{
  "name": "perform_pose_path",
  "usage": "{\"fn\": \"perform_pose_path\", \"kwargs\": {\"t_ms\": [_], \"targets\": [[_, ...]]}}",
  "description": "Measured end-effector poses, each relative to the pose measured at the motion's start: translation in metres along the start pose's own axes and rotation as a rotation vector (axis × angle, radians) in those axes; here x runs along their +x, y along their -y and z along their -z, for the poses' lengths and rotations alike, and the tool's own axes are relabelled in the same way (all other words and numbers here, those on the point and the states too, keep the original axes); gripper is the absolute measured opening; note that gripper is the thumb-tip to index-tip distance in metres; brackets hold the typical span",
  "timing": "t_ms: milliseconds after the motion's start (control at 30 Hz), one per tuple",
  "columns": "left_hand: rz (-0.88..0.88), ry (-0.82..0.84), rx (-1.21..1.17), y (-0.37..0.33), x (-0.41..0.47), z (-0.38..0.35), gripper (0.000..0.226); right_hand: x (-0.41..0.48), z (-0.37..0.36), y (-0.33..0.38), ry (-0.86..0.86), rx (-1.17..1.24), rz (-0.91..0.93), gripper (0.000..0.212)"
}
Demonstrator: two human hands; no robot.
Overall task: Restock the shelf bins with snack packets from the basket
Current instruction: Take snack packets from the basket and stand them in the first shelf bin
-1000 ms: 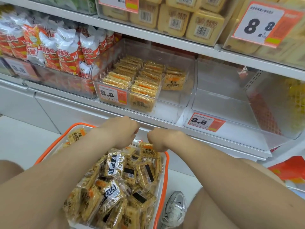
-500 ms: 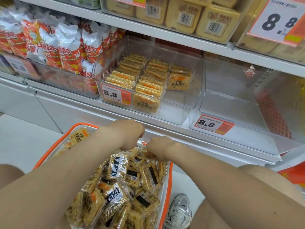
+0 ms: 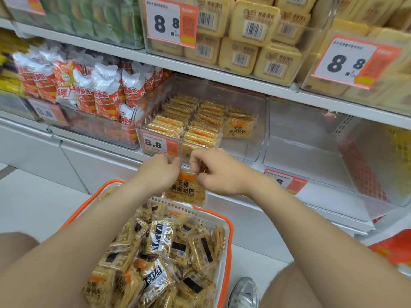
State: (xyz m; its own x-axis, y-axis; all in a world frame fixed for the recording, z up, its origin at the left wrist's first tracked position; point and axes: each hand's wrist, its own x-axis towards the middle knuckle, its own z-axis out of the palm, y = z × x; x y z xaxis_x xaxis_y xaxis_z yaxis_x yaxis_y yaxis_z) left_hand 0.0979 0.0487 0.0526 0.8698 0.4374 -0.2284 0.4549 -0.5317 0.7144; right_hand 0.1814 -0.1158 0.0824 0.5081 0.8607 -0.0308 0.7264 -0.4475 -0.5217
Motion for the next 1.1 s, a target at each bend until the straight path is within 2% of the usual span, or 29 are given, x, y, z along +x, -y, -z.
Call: {"fn": "perform_pose_path", "kwargs": {"t_ms": [100,167,400,533,600,667,733,800,867,967,1100], "targets": [[0.192,0.122,-0.65,-0.013,-0.011,0.006,0.038,-0.008,0.017,0.003,-0.134,0.091,0.032,0.02],[0.171,0.193,-0.839,-0.019,-0.015,0.008,0.036,-0.01,0.023,0.001,-0.178,0.119,0.023,0.025],[0.108,0.197,-0.892,-0.028,-0.014,0.004,0.043,-0.003,0.02,-0.007,-0.134,-0.024,-0.061,0.048],[0.029,0.161,-0.844,-0.029,-0.008,0.001,0.046,-0.001,0.02,-0.007,-0.193,-0.103,-0.028,0.037],[-0.046,0.095,-0.794,-0.032,-0.007,0.001,0.052,0.002,0.024,-0.007,-0.226,-0.205,0.011,0.042],[-0.123,-0.012,-0.713,-0.032,-0.002,-0.002,0.058,0.007,0.031,-0.012,-0.283,-0.223,0.013,0.035],[-0.186,-0.152,-0.638,-0.037,0.001,-0.003,0.04,0.008,0.041,-0.015,-0.446,-0.247,-0.01,0.032],[-0.297,-0.282,-0.433,-0.041,0.002,-0.003,0.022,0.009,0.05,-0.021,-0.611,-0.305,-0.075,0.027],[-0.426,-0.335,-0.162,-0.043,0.004,-0.004,0.025,0.012,0.057,-0.028,-0.705,-0.414,-0.161,0.022],[-0.546,-0.299,0.131,-0.041,0.012,-0.012,0.031,0.022,0.064,-0.046,-0.694,-0.608,-0.355,0.027],[-0.649,-0.22,0.428,-0.041,0.025,-0.025,0.038,0.04,0.068,-0.059,-0.57,-0.691,-0.471,0.055]]}}
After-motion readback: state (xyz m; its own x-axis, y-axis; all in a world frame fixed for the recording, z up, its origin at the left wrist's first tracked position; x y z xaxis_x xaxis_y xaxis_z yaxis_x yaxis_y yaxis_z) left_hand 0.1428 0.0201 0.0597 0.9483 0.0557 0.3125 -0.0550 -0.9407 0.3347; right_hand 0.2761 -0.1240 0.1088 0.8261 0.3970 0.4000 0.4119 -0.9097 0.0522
